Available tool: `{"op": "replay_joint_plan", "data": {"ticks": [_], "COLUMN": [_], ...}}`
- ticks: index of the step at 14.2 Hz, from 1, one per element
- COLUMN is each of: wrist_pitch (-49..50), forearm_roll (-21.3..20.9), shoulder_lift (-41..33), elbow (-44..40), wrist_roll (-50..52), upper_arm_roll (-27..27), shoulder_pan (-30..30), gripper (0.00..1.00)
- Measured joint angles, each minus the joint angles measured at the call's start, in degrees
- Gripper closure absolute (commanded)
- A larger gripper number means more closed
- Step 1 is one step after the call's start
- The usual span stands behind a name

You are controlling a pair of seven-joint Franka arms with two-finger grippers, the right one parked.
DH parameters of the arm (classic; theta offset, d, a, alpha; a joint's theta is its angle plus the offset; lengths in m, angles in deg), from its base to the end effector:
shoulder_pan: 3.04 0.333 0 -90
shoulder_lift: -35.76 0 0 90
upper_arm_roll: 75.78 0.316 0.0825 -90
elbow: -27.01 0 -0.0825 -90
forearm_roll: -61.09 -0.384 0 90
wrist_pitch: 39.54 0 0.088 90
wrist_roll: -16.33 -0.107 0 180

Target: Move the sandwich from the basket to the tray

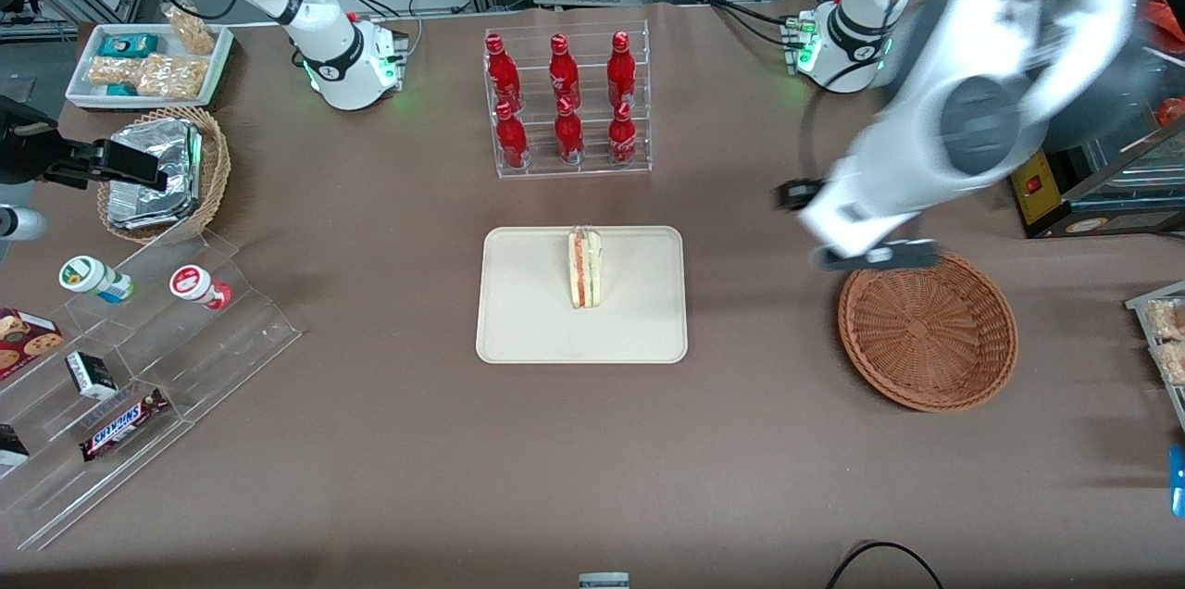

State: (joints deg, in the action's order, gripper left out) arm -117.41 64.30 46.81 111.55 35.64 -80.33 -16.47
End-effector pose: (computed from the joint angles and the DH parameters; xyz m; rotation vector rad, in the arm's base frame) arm 0.5536 -0.1826 0.5439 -3.0721 -0.0293 0.4883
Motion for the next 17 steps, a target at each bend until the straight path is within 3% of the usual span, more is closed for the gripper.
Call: {"op": "replay_joint_plan", "data": {"ticks": [3, 8, 17], "wrist_pitch": [5.5, 11.1, 9.3], "forearm_roll": [-1.4, -3.8, -3.8], "shoulder_lift": [-4.9, -11.3, -9.2], "elbow": [0.4, 0.9, 0.3], "wrist_roll": [-2.0, -2.1, -3.0], "upper_arm_roll": [0.1, 0.1, -0.3], "shoulder_pan": [6.0, 10.1, 10.2], "gripper": [0.0, 0.0, 0.0]}}
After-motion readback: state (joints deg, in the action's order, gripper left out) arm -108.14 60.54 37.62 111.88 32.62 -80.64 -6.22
